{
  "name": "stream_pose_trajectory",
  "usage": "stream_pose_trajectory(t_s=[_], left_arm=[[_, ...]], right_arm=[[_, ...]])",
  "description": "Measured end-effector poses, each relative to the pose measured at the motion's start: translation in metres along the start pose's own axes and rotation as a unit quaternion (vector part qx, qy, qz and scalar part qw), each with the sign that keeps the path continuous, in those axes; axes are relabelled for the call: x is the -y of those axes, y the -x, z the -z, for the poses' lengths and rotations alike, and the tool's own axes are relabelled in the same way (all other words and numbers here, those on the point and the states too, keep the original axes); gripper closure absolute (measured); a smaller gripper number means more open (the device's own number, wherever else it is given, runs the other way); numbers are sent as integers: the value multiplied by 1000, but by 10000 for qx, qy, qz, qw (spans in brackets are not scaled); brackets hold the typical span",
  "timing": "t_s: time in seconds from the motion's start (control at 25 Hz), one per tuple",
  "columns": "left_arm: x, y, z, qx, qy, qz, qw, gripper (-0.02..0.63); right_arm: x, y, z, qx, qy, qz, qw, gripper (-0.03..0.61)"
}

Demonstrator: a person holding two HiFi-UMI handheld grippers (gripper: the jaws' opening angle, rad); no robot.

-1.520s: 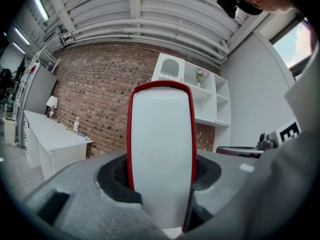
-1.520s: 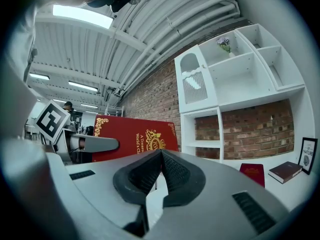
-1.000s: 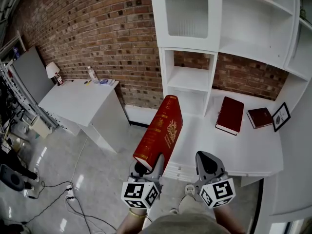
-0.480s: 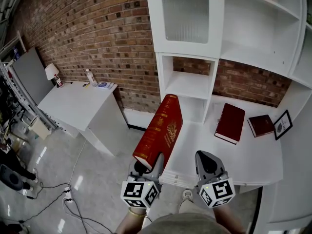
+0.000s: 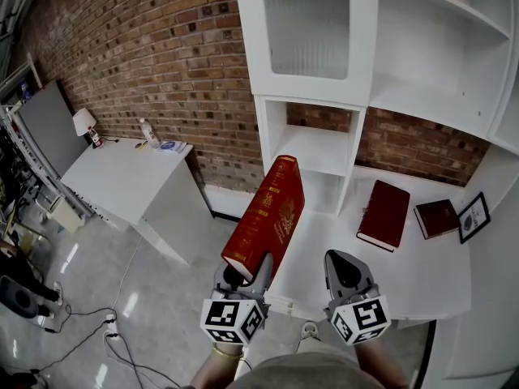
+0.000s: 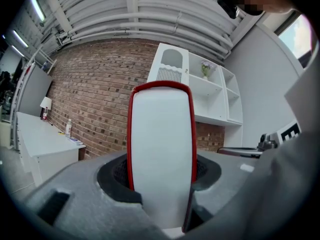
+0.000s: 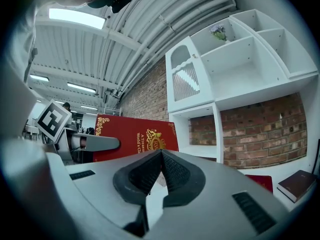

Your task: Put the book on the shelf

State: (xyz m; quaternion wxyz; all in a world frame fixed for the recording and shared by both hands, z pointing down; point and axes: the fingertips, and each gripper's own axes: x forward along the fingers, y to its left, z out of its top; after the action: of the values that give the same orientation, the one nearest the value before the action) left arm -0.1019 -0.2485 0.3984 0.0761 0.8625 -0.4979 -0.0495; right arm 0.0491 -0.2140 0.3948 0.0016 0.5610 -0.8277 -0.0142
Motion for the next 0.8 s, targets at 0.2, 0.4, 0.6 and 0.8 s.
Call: stream_pose_trajectory(t_s=[0.2, 0.4, 0.6, 0.8], left_arm=[[2, -23, -3, 13, 12, -36, 10000, 380], [3, -46, -7, 19, -16, -76, 10000, 380], [4, -68, -12, 55, -44, -104, 9999, 380], [4, -89, -13, 85, -83, -150, 9998, 381]], right_arm=[[19, -11, -1, -22, -4, -44, 10000, 571], [37, -25, -4, -31, -5, -92, 10000, 572], [51, -39, -6, -22, -7, -163, 9999, 572], [65, -51, -3, -15, -28, -237, 9997, 571]])
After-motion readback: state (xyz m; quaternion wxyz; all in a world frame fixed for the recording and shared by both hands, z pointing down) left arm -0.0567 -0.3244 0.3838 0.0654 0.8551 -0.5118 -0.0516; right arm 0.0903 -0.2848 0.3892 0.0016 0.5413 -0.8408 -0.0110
